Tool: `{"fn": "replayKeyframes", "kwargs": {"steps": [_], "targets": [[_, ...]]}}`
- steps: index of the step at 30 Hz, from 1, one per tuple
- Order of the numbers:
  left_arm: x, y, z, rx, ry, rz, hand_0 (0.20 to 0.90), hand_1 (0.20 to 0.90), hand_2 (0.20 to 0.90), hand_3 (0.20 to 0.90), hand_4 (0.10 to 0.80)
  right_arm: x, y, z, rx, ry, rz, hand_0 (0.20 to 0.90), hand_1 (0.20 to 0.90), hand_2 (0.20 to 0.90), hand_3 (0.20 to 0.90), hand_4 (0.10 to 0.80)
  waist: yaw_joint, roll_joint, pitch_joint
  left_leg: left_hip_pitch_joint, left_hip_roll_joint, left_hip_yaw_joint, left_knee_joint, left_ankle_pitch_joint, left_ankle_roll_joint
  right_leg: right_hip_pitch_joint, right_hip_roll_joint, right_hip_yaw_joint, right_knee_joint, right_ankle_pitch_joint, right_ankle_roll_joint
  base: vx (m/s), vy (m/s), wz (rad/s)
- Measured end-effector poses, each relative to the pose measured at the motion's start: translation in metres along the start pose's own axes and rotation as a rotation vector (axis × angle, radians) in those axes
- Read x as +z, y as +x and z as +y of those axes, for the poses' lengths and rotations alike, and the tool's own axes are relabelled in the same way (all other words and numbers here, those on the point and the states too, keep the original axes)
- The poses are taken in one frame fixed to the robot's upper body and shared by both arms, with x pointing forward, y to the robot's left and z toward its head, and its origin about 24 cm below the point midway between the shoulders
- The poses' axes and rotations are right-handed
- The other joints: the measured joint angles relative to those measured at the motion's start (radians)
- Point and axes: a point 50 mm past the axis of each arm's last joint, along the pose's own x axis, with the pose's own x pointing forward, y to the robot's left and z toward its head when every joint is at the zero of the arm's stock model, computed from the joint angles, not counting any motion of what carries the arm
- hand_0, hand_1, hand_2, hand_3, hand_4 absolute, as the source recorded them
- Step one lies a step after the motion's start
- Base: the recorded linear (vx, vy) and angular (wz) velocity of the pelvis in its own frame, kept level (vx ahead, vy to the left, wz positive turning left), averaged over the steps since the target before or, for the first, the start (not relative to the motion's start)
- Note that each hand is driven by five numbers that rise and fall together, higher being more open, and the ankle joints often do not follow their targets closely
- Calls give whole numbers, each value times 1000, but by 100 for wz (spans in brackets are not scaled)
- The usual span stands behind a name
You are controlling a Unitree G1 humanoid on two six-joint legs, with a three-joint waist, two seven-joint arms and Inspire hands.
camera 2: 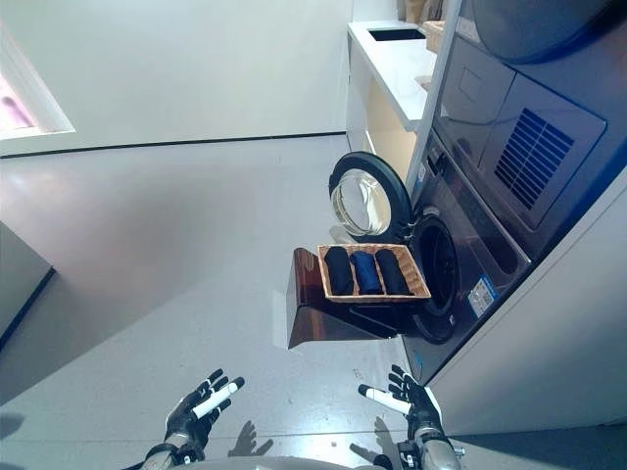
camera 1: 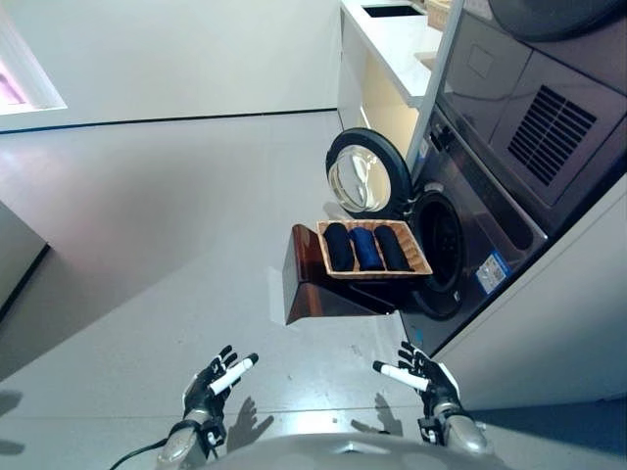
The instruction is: Pick up the clothes and place them into the washing machine
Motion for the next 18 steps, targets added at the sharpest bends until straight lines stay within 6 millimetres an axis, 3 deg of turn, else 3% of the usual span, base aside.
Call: {"fn": "replayKeyframes", "kwargs": {"steps": [6, 18], "targets": [[-3, -2, 2, 5, 8, 8, 900, 900, 900, 900, 800, 0, 0, 0, -1, 0, 1, 900, 900, 900, 900, 800, 0, -27, -21, 6, 1, 4, 0, -2, 4, 2, 0, 0, -4, -4, -6, 29, -18, -3], [-7, -4, 3, 25, 19, 19, 900, 900, 900, 900, 800, -6, -2, -1, -5, -7, 25, 900, 900, 900, 900, 800, 1, -18, -29, 7, 13, 0, 6, -1, 4, 14, 9, -13, -3, -6, -6, -7, -29, 3]]}}
